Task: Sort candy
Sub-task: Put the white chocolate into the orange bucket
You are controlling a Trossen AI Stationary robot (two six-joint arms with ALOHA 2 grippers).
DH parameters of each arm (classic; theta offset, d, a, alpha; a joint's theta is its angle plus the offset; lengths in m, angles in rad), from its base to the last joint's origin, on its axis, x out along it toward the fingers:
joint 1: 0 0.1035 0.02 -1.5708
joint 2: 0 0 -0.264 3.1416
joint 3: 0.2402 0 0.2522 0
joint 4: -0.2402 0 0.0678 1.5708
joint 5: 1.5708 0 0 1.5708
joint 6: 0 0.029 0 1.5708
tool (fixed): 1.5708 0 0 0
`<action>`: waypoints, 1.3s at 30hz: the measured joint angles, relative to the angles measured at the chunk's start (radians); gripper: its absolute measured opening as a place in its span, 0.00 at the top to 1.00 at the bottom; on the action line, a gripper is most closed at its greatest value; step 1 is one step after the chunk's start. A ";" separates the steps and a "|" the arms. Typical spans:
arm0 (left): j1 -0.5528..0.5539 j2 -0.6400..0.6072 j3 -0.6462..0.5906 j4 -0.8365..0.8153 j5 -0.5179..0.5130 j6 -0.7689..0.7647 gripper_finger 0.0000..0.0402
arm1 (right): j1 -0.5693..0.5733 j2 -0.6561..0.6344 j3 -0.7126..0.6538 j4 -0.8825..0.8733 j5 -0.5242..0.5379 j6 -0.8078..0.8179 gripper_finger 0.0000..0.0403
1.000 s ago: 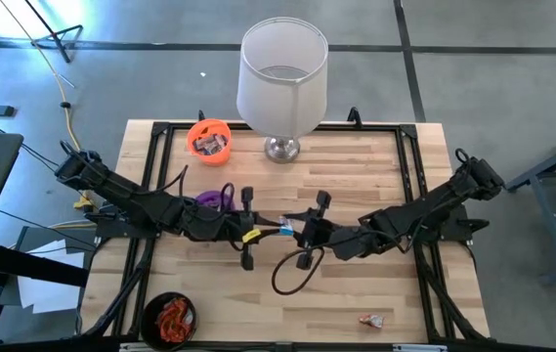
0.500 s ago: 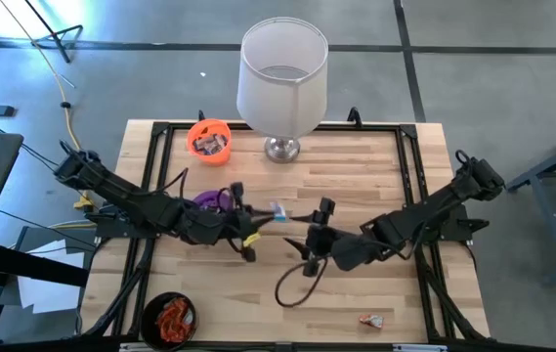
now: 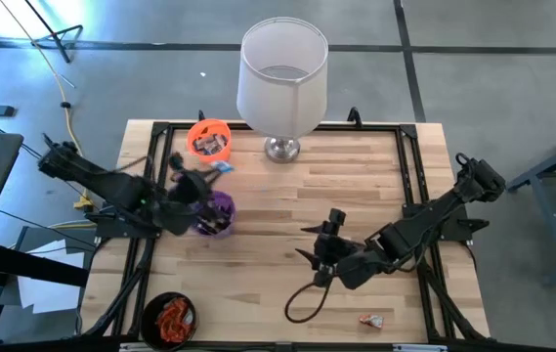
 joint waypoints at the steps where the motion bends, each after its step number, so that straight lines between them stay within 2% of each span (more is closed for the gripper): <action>1: 0.008 -0.022 0.000 -0.064 -0.004 -0.063 1.00 | 0.000 0.000 0.000 -0.012 0.000 0.020 0.44; 4: 0.052 -0.090 0.000 -0.218 -0.018 -0.203 1.00 | -0.002 0.000 0.000 -0.033 0.001 0.052 0.44; 6: 0.102 -0.129 0.000 -0.264 -0.024 -0.236 1.00 | -0.001 0.000 0.000 -0.039 0.000 0.054 0.44; 12: 0.336 -0.190 0.000 -0.240 -0.011 -0.115 1.00 | -0.005 0.000 0.000 -0.038 -0.002 0.053 0.44; 15: 0.491 -0.195 0.000 -0.170 0.103 -0.012 1.00 | -0.012 0.000 0.000 -0.038 -0.002 0.053 0.44; 21: 0.790 -0.171 0.000 0.020 0.490 0.185 1.00 | -0.025 0.000 0.000 -0.037 -0.002 0.056 0.44; 23: 0.865 -0.150 0.000 0.049 0.584 0.213 1.00 | -0.030 -0.001 0.000 -0.037 -0.002 0.076 0.44; 30: 1.034 -0.054 0.000 -0.039 0.765 0.216 1.00 | -0.031 -0.001 0.000 -0.040 -0.002 0.097 0.44; 35: 1.065 0.030 0.000 -0.052 0.816 0.264 1.00 | -0.031 -0.001 0.000 -0.047 -0.002 0.092 0.44; 39: 1.072 0.080 0.000 -0.052 0.803 0.280 1.00 | -0.031 -0.001 0.000 -0.059 -0.002 0.099 0.44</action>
